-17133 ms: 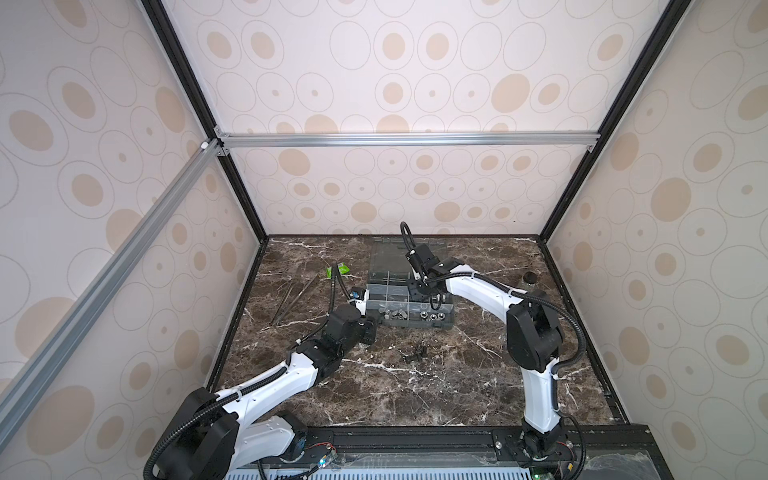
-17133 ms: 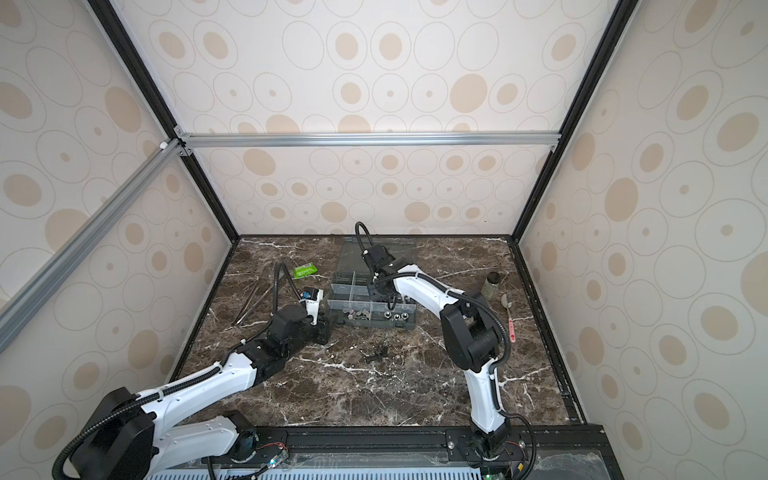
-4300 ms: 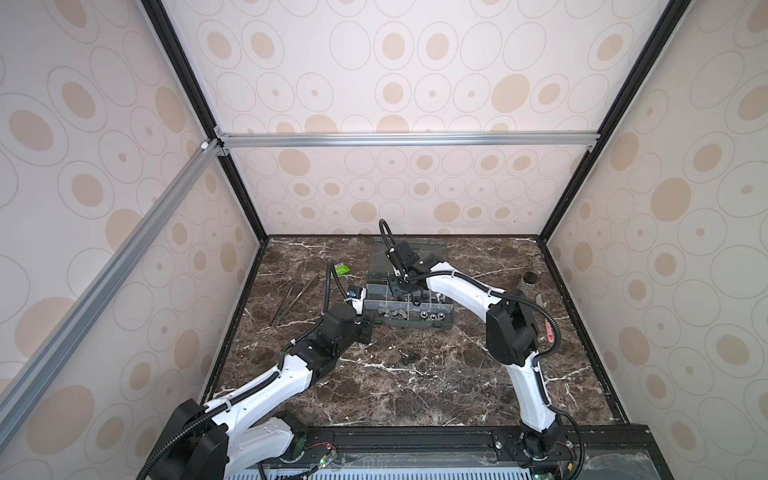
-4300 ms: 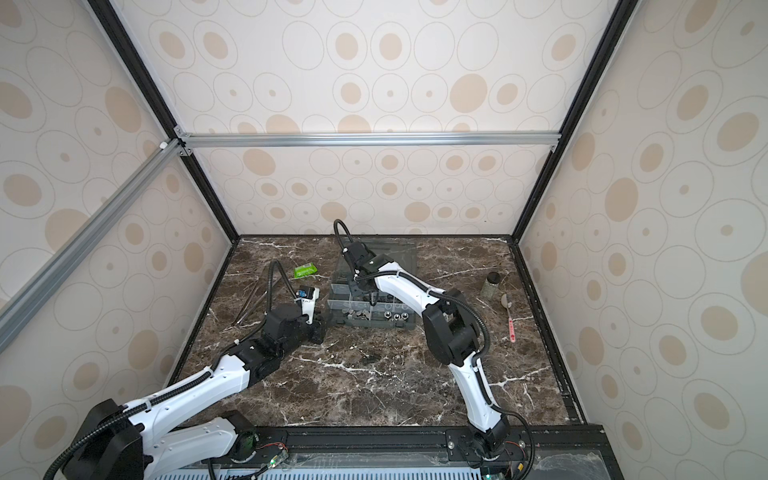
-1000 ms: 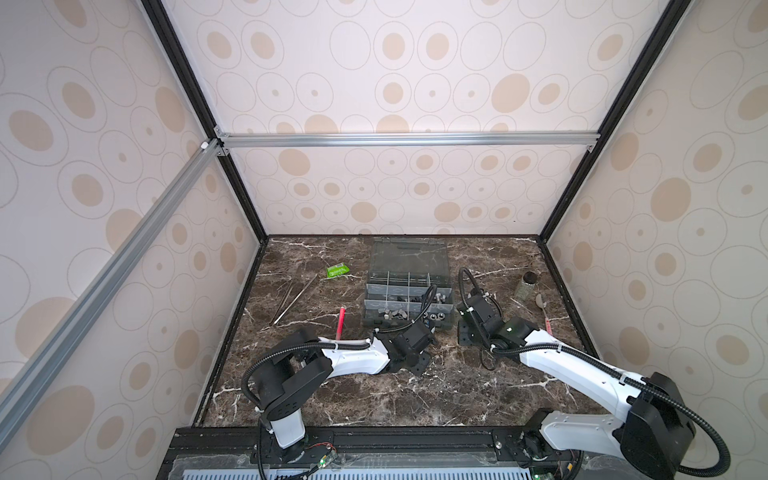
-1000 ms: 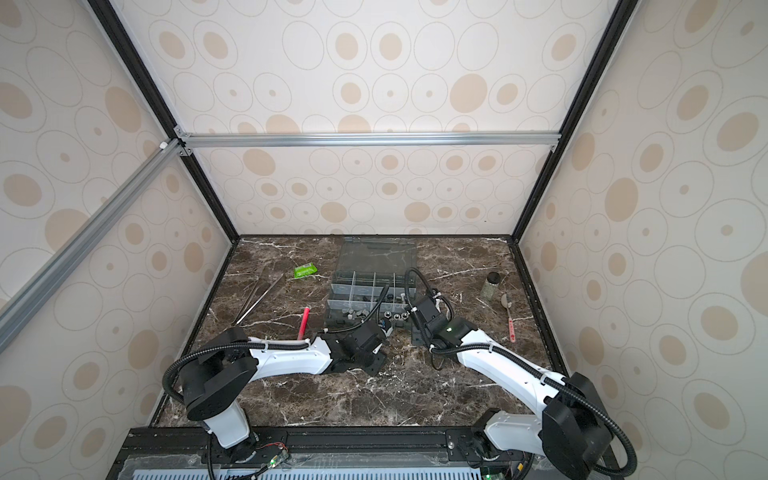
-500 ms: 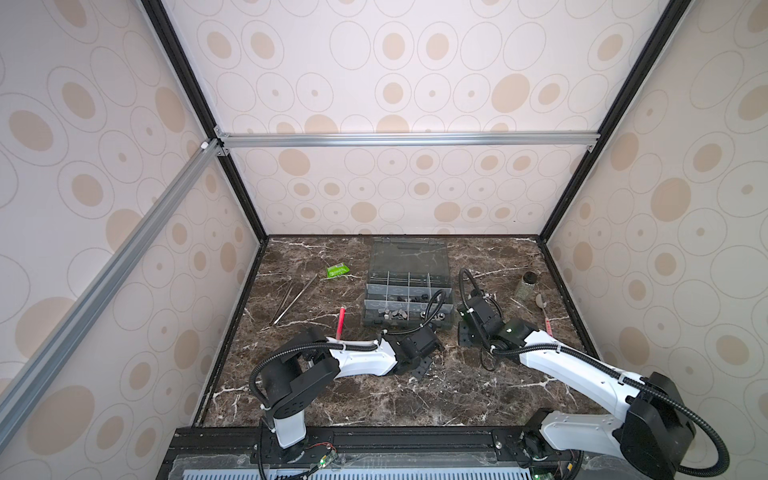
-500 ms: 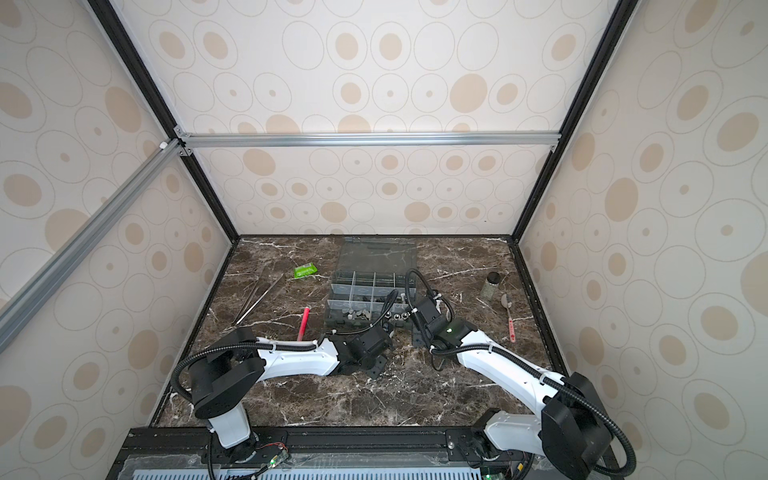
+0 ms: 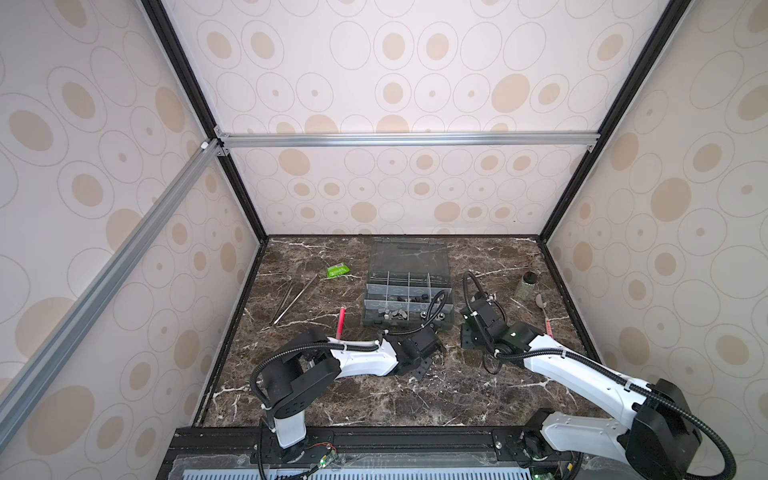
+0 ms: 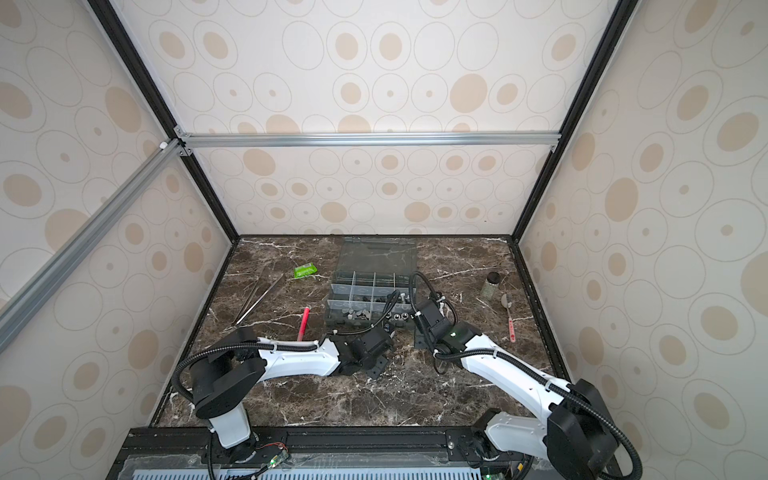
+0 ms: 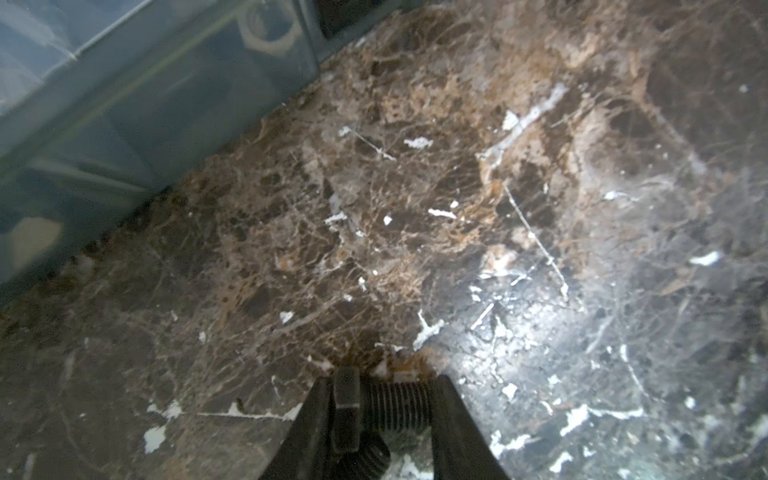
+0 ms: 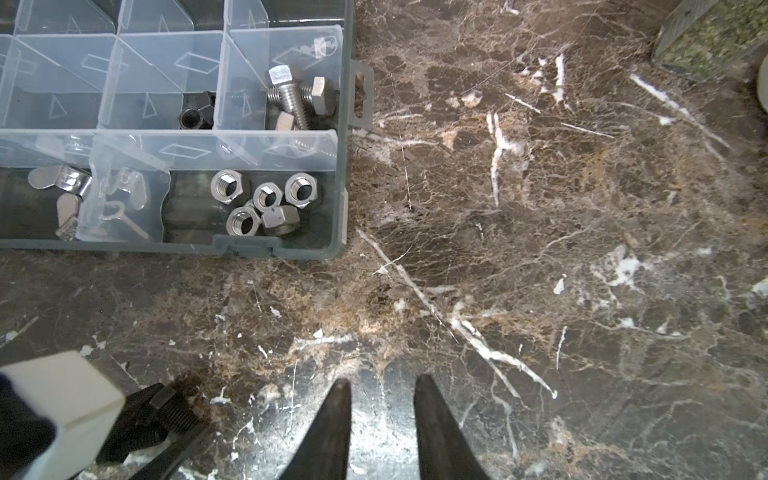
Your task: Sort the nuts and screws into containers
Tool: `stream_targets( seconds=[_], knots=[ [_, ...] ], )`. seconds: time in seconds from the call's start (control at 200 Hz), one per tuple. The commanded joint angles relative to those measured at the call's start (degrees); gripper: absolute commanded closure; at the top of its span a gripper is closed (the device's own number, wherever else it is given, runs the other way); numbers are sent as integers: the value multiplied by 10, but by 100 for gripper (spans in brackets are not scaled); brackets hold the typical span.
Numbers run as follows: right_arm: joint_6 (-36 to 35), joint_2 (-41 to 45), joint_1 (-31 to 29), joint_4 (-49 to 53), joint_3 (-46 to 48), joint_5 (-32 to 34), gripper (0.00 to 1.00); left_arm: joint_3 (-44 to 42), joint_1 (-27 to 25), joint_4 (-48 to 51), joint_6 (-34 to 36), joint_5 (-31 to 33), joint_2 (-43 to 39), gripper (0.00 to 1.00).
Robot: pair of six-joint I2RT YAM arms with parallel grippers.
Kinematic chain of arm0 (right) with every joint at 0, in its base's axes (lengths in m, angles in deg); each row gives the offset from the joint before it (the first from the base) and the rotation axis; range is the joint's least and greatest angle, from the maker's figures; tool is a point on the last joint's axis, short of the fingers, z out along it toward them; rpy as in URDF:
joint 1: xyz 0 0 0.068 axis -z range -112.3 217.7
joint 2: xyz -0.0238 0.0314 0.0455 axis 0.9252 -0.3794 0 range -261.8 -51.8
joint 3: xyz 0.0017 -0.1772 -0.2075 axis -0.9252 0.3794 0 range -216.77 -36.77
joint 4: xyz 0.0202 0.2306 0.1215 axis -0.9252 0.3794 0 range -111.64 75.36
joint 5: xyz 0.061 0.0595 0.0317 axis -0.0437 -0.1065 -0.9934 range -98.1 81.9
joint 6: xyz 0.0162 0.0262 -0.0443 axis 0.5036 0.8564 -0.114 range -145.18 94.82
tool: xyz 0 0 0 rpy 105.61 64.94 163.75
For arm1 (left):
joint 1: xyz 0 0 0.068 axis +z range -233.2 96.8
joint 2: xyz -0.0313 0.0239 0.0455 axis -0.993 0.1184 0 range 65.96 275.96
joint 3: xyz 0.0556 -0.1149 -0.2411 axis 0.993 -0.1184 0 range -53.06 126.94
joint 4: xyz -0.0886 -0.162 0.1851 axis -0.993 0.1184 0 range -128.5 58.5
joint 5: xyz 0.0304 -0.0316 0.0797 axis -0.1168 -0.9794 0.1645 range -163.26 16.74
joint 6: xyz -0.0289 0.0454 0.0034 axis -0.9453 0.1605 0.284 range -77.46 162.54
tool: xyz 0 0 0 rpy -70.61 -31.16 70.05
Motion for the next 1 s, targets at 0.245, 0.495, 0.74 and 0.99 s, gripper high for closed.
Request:
stream_targets(
  seconds=[0.245, 0.495, 0.74, 0.99],
  knots=[
    [20, 30, 5, 21, 16, 16, 70, 49, 19, 22, 31, 20, -32, 72],
    [22, 50, 5, 35, 16, 26, 70, 87, 82, 21, 64, 23, -48, 70],
    [26, 60, 4, 46, 16, 30, 70, 147, 178, 3, 90, -4, -33, 69],
    [33, 69, 4, 55, 20, 34, 70, 231, 241, 5, 108, -35, 33, 69]
  ],
)
